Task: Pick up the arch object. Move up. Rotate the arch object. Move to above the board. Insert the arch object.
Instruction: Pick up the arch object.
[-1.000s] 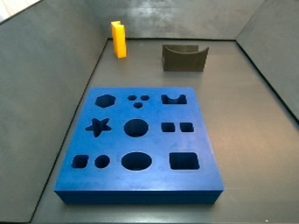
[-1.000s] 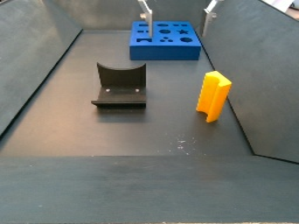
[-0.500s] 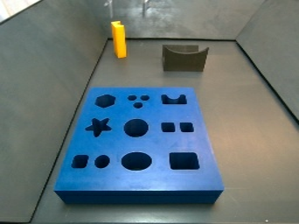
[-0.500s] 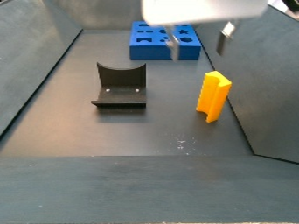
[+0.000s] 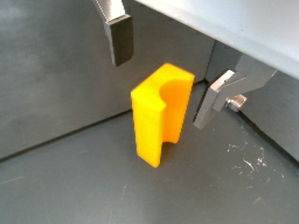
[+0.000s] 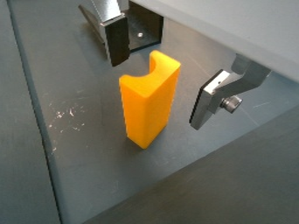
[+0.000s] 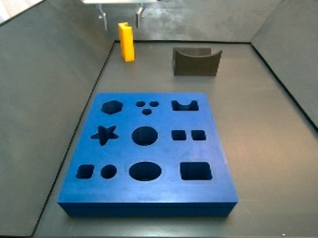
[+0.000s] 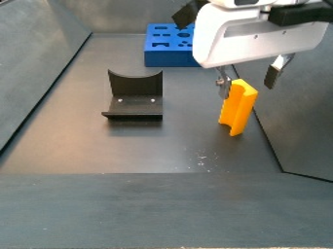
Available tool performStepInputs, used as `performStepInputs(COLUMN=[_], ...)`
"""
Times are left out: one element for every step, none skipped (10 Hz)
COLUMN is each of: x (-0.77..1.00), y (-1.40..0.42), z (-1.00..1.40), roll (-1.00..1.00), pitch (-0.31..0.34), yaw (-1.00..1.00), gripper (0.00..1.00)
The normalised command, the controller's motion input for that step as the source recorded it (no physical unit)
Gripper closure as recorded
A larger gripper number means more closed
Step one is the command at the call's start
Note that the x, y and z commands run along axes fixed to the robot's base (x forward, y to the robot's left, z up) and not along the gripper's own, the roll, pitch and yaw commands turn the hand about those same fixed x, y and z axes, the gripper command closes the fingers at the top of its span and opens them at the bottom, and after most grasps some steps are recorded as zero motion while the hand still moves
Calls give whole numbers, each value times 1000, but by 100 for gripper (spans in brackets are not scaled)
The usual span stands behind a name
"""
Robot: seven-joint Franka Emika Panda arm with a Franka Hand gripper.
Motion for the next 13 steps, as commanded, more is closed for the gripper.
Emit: performStepInputs(x=[0, 0, 0, 0, 0, 0, 0, 0, 0, 0, 0, 0, 0], y=[0, 0, 0, 0, 0, 0, 0, 0, 0, 0, 0, 0, 0], z=[-557, -694, -723, -723, -271, 0, 0, 0, 0, 0, 0, 0, 0], roll=[-7, -49, -67, -117, -170, 0, 0, 0, 0, 0, 0, 0, 0], pitch=[-83, -76, -63, -73, -154, 0, 0, 0, 0, 0, 0, 0, 0], yaw=[154, 123, 106, 57, 17, 0, 0, 0, 0, 0, 0, 0, 0], gripper=[0, 0, 0, 0, 0, 0, 100, 100, 100, 100, 100, 100, 100])
